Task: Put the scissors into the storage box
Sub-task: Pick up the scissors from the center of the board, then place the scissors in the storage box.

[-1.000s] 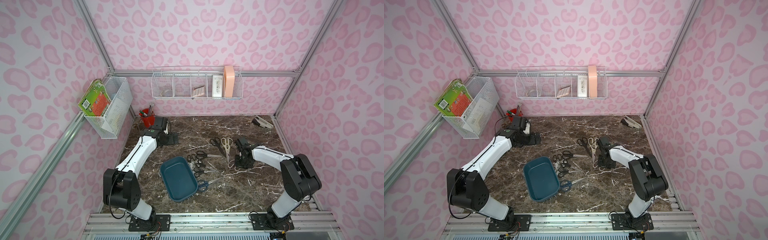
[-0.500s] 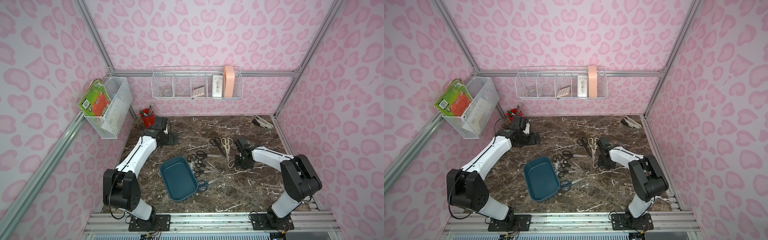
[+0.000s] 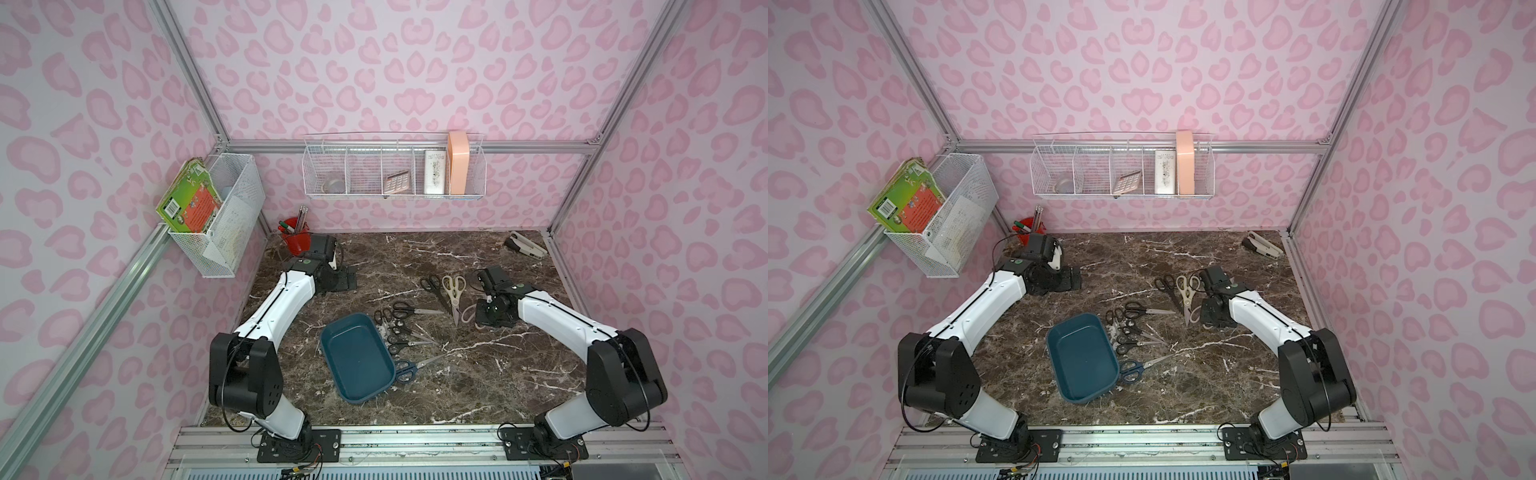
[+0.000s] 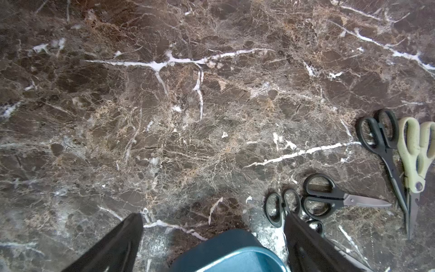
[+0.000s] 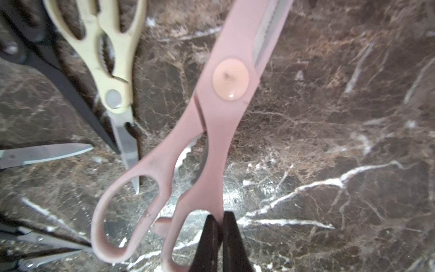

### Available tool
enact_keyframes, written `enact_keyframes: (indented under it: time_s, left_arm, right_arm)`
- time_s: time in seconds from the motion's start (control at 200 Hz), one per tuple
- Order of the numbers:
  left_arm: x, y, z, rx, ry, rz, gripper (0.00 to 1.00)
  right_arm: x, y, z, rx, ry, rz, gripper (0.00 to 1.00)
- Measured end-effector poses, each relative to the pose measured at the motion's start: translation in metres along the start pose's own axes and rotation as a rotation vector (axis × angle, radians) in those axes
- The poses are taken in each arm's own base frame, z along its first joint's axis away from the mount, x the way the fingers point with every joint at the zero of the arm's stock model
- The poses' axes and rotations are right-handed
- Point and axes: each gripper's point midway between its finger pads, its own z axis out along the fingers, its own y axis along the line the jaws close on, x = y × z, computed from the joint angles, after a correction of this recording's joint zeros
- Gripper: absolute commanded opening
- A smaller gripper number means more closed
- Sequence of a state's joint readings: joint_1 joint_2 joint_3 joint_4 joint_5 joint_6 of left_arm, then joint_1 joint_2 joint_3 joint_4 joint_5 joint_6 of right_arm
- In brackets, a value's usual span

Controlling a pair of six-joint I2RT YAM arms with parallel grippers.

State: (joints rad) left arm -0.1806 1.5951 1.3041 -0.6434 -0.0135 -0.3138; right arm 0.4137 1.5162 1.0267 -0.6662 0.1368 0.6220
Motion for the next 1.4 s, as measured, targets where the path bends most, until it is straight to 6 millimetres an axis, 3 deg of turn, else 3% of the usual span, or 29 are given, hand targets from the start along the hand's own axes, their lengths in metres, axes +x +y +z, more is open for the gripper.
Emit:
enact_keyframes:
  time_s: [0.125, 0.23, 0.435, 0.6, 0.685, 0.86, 1.015, 1.15, 1.4]
  left_arm:
    - [0.005, 0.001, 0.007, -0.005, 0.02, -0.005, 0.99]
    - [0.006, 0.003, 0.007, -0.009, 0.023, -0.027, 0.99]
    - [0.012, 0.022, -0.006, -0.001, 0.014, -0.144, 0.99]
    - [0.019, 0.046, -0.029, -0.009, -0.013, -0.234, 0.99]
    - [0.023, 0.057, -0.039, -0.029, -0.034, -0.254, 0.99]
    - [0.04, 0.083, -0.042, -0.076, -0.021, -0.309, 0.99]
    - [0.051, 0.115, -0.04, -0.134, -0.005, -0.388, 0.99]
    - [0.052, 0.139, -0.04, -0.168, -0.009, -0.453, 0.99]
    - [0.053, 0.135, -0.038, -0.122, -0.015, -0.469, 0.99]
  right_arm:
    - [-0.008, 0.008, -0.023, -0.028, -0.056, -0.035, 0.0]
    - [-0.012, 0.027, -0.043, -0.062, -0.098, -0.092, 0.0]
    - [-0.002, 0.095, -0.076, -0.177, -0.16, -0.276, 0.0]
    - [0.029, 0.167, -0.094, -0.302, -0.172, -0.458, 0.0]
    - [0.058, 0.209, -0.103, -0.388, -0.165, -0.582, 0.0]
    - [0.117, 0.275, -0.117, -0.503, -0.157, -0.815, 0.0]
    - [0.165, 0.303, -0.111, -0.55, -0.102, -0.965, 0.0]
    - [0.194, 0.309, -0.085, -0.532, -0.011, -1.035, 0.0]
    - [0.203, 0.325, -0.046, -0.451, 0.063, -1.074, 0.0]
